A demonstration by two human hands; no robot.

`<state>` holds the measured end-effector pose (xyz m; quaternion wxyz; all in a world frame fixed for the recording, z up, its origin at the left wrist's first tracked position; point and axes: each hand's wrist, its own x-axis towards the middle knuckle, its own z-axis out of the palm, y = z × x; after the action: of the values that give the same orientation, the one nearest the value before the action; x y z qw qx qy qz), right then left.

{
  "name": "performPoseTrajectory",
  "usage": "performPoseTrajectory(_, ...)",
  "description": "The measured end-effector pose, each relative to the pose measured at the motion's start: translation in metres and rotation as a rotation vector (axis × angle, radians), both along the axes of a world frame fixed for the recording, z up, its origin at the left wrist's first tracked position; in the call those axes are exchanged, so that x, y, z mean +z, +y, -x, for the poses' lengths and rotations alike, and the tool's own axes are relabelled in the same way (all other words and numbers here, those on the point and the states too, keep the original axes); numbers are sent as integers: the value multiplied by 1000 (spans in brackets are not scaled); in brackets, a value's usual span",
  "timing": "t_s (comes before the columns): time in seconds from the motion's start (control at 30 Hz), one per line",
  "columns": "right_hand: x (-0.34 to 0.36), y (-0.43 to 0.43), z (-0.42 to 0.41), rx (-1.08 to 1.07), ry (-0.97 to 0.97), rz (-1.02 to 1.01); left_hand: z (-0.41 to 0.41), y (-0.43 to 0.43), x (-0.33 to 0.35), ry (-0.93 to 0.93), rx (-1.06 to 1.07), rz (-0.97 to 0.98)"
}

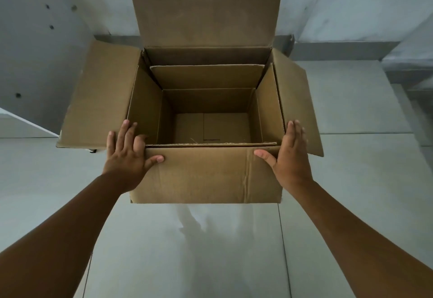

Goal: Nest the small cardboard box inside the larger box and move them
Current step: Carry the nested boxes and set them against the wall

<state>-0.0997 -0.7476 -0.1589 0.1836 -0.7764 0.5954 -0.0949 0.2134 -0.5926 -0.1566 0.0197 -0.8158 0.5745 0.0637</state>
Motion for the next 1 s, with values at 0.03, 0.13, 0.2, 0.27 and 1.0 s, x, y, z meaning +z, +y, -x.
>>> performPoseTrajectory(0.03,-2,-3,-8,-4,-12,6,-9,-4,-1,-10,-5,-1)
performPoseTrajectory(0.13,-7,-10,-32,-15,-63,23,-35,-18,-1,-34,-26,6)
performPoseTrajectory(0.2,-10,-16,-49,-24,-92,22,-53,-25,0,-32,-37,0)
performPoseTrajectory(0.27,-11,-21,-64,-26,-104,26,-70,-32,0,-41,-50,-3)
performPoseTrajectory(1.0,-18,-103,-168,46,-48,168,-135,-68,-14,119,417,460)
